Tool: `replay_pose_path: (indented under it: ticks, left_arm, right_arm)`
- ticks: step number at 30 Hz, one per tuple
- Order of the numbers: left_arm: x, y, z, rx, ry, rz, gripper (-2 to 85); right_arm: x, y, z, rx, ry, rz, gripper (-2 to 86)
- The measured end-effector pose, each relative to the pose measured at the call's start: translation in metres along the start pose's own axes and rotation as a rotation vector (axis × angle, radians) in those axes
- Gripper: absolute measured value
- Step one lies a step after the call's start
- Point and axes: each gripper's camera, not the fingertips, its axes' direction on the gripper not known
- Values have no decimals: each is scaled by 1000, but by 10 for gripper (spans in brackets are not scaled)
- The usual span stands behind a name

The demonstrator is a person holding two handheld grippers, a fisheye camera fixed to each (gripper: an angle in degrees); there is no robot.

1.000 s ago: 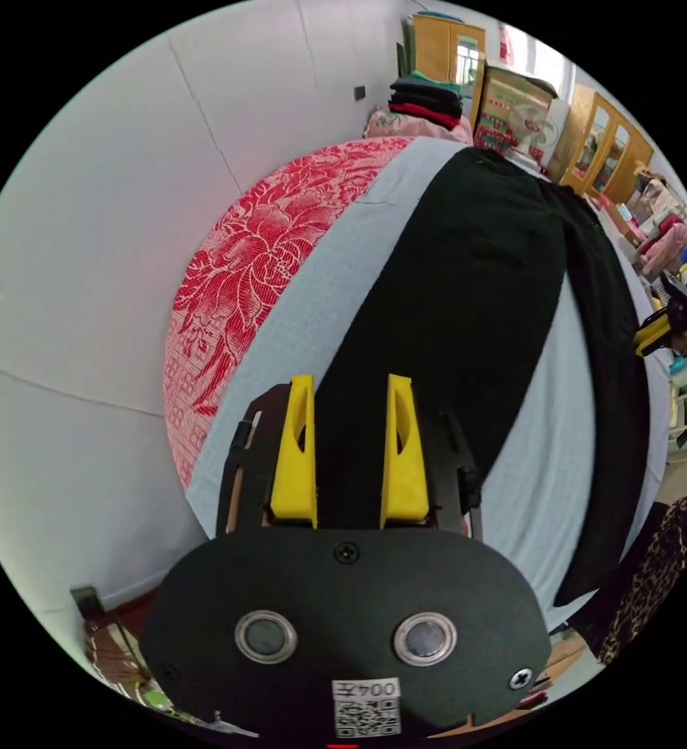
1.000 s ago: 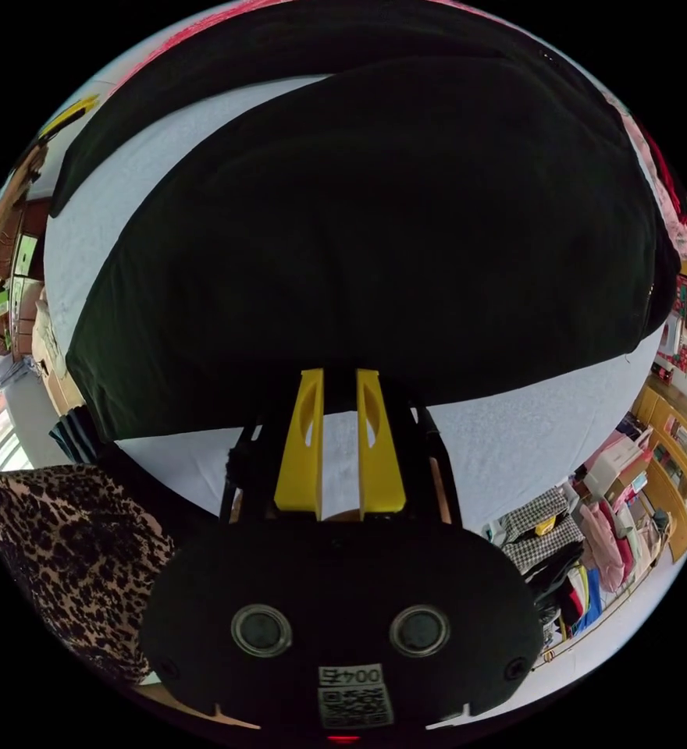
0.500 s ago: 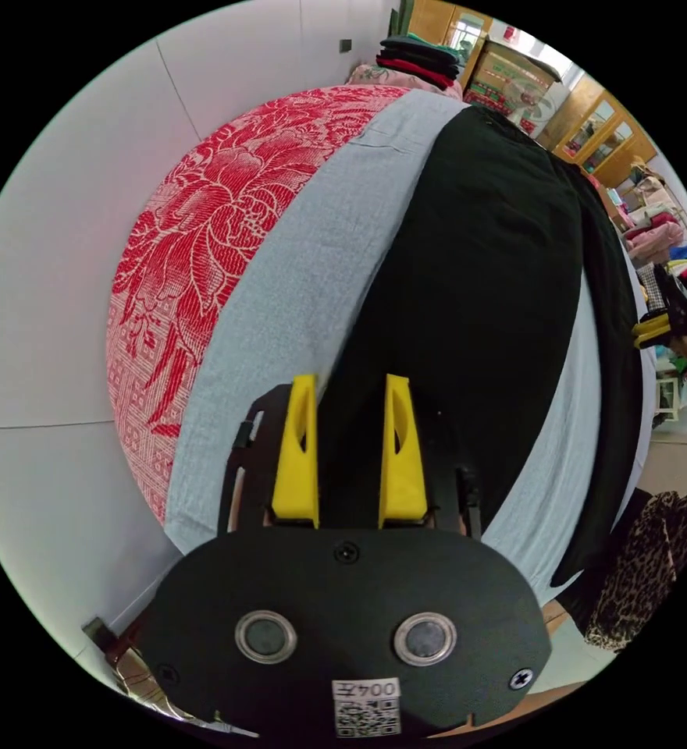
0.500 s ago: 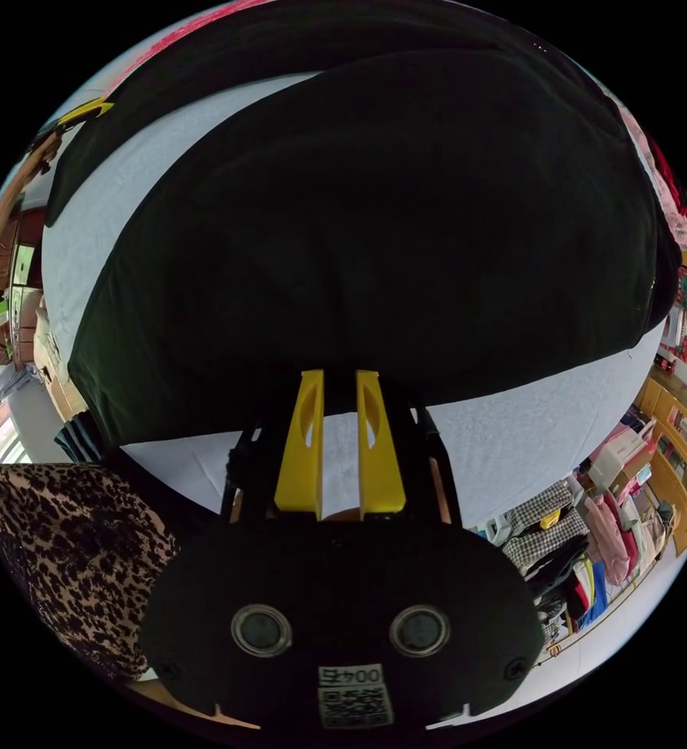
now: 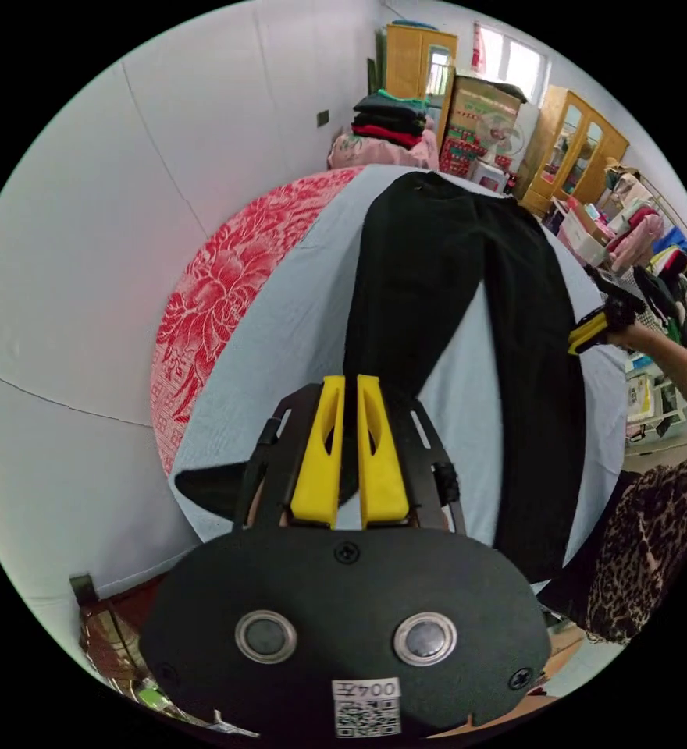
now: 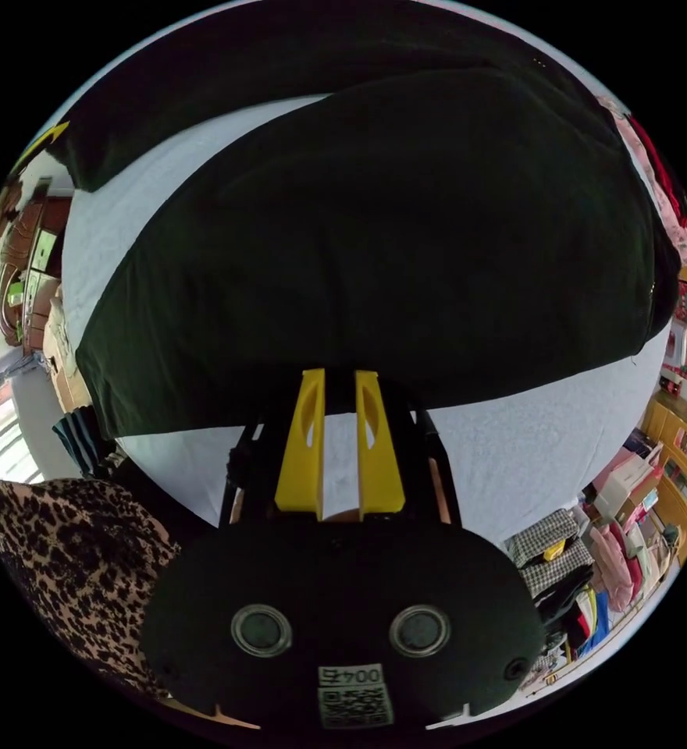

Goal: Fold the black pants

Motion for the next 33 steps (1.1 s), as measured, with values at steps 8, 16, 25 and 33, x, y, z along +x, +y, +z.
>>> replay_pose_path:
  ticks: [8, 16, 25, 33]
  left_arm:
    - [189, 59, -40, 32, -62, -32, 19]
    - [295, 115, 45, -58, -1, -258, 16]
    - [332, 135, 134, -82, -37, -305, 13]
    - [332, 173, 154, 106, 22, -414, 12]
  right_arm:
    - [70, 73, -41, 275, -321, -39, 80]
    - [174, 143, -107, 503, -752, 53, 121]
    - [238, 127, -205, 612, -818, 201, 160]
    - [246, 33, -294, 603, -744, 261, 215]
